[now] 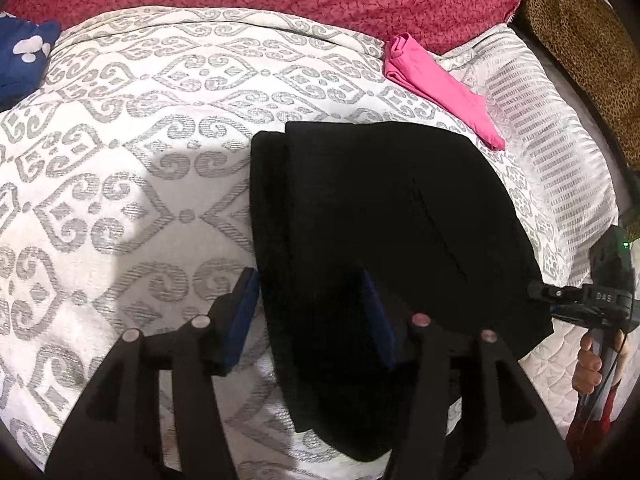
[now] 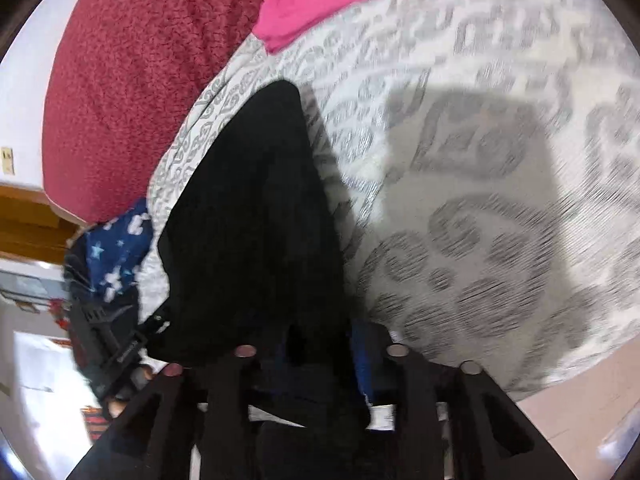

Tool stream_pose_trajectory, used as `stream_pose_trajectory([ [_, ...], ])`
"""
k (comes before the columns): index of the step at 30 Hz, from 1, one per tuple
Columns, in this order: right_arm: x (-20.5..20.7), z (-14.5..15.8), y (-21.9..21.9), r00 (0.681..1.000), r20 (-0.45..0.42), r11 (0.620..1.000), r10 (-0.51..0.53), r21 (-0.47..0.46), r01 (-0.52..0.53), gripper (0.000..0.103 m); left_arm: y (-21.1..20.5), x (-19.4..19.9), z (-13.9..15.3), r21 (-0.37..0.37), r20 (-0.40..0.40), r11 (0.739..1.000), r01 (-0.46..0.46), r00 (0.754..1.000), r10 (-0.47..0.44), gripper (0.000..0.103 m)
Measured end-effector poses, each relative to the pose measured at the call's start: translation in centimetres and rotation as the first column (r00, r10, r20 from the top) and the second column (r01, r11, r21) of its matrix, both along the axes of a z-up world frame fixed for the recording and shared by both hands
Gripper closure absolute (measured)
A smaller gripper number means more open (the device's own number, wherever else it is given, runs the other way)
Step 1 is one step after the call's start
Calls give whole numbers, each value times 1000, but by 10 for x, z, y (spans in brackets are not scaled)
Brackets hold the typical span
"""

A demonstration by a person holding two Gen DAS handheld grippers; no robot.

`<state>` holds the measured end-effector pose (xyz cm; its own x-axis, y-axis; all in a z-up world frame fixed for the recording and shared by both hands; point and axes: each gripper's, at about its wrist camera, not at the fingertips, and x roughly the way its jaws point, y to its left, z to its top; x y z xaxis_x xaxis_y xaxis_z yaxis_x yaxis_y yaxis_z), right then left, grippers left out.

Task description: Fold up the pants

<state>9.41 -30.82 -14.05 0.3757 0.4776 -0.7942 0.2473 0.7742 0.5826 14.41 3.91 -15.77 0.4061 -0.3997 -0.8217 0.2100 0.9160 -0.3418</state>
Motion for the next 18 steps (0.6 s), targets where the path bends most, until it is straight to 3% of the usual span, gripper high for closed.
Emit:
stream_pose_trajectory([
  [5, 9, 22, 0, 997, 68, 990, 33, -141, -23, 57, -1, 1, 0, 16, 0, 1000, 1, 1000, -1, 41],
  [13, 38, 13, 11, 996, 45, 987, 81, -142, -74, 54, 3, 11, -8, -44, -56, 999, 8, 998, -11, 34],
  [18, 52, 6, 18, 995, 35, 988, 89, -129, -84, 51, -2, 13, -9, -34, -49, 999, 35, 998, -37, 33],
])
